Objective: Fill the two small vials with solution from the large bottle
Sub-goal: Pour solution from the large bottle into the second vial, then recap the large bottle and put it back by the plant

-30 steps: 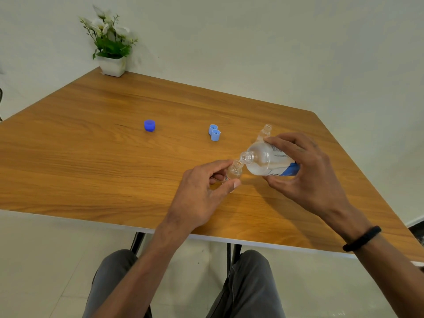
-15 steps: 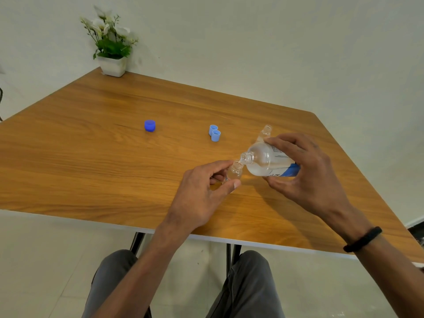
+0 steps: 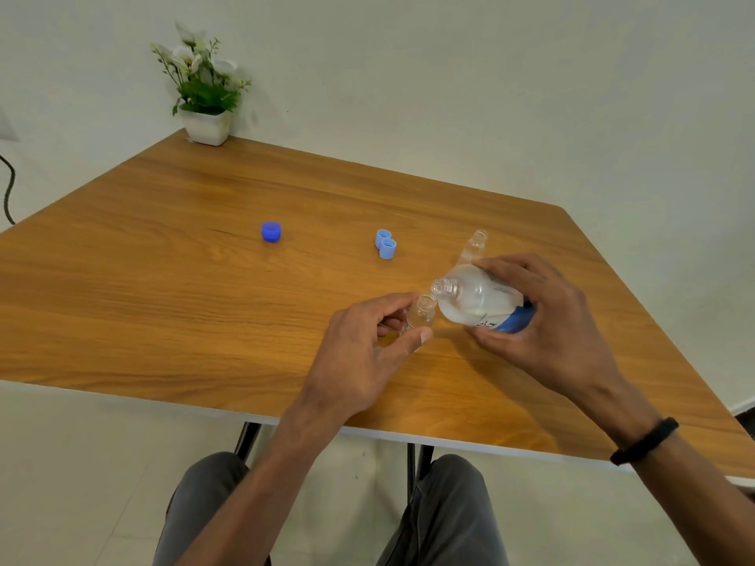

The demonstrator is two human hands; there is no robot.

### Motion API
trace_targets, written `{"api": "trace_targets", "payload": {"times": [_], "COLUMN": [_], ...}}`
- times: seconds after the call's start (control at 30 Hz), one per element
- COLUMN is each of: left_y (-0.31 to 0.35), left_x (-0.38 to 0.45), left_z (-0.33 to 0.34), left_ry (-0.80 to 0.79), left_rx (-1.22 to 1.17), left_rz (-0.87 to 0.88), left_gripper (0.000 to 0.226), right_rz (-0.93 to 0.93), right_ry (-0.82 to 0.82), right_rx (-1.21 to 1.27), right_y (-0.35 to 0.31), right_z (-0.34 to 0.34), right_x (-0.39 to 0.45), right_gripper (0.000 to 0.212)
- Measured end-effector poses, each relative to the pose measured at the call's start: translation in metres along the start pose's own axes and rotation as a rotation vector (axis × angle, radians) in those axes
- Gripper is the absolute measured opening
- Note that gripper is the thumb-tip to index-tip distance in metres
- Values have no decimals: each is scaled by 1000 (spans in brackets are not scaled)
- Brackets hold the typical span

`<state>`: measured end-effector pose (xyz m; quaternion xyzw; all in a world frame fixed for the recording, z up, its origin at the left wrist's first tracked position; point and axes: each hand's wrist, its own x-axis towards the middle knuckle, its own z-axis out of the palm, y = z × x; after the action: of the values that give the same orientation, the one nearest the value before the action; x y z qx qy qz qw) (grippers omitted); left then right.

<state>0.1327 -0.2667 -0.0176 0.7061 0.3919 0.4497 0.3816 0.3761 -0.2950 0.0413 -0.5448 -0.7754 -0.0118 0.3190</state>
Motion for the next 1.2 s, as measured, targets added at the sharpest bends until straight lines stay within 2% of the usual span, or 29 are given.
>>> {"api": "trace_targets", "payload": {"times": [0.13, 0.33, 0.53, 0.7, 0.83, 0.93, 1.2], "left_y": [1, -2, -6, -19, -28, -36, -54], "left_x": [1, 19, 55, 85, 106, 121, 165], "left_z": [1, 2, -7, -29, -47, -55, -71], "left_ry": [0, 3, 58, 127, 153, 166, 221], "left_rx": [4, 9, 92, 214, 226, 273, 311], "left_rz": [5, -28, -44, -72, -103, -115, -151], "left_gripper": [41, 37, 32, 37, 33, 38, 45], "right_rz": [36, 187, 287, 343, 368, 363, 375], "right_ry": [14, 145, 315, 347, 350, 354, 454], "right_rx": [65, 282, 505, 638, 677, 667, 685], "right_y": [-3, -6, -10, -16, -21, -22, -22], "right_z": [7, 15, 32, 46, 60, 63, 81], "right_x": [3, 21, 43, 65, 86, 104, 164], "right_gripper": [77, 81, 69, 62, 63, 65, 63]}}
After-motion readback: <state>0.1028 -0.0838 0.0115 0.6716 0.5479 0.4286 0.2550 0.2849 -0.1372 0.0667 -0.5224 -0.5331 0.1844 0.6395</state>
